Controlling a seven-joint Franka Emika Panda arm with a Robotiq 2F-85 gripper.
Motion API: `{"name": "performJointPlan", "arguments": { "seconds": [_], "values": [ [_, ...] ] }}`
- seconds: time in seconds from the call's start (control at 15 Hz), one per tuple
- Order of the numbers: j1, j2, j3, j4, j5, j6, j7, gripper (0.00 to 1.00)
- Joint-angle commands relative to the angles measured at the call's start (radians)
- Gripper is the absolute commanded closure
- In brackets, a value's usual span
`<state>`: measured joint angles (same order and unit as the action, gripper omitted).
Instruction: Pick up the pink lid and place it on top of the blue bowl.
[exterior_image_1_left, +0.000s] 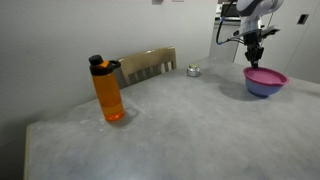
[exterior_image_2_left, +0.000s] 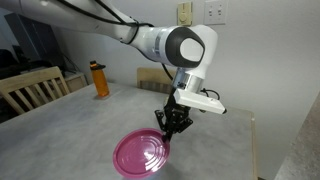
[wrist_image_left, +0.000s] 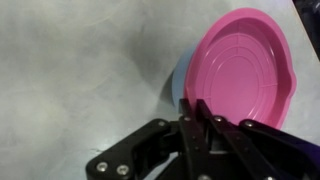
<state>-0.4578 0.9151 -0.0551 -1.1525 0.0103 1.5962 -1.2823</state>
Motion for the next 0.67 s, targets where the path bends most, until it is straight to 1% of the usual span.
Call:
{"name": "performJointPlan", "arguments": {
  "seconds": [0.0,0.07,0.13,0.2,0.27,0.33,0.4,0.47,0.6],
  "values": [
    [-0.001,0.036,0.002,0.06,0.007,-0.053,-0.02,0.98],
    [0.001,0.042,0.002,0.066,0.005,-0.057,-0.018,0.98],
    [0.005,0.043,0.0,0.067,0.0,-0.061,-0.014,0.89],
    [0.009,0.045,-0.003,0.069,-0.003,-0.064,-0.006,0.64],
    [0.014,0.043,-0.007,0.067,-0.006,-0.059,0.006,0.64],
    [0.021,0.029,-0.011,0.046,-0.017,-0.037,0.026,0.59],
    [0.029,0.021,-0.019,0.035,-0.028,-0.017,0.047,0.53],
    [0.04,0.002,-0.031,0.011,-0.042,0.021,0.083,0.45],
    [0.064,-0.04,-0.055,-0.04,-0.079,0.121,0.153,0.31]
  ]
}}
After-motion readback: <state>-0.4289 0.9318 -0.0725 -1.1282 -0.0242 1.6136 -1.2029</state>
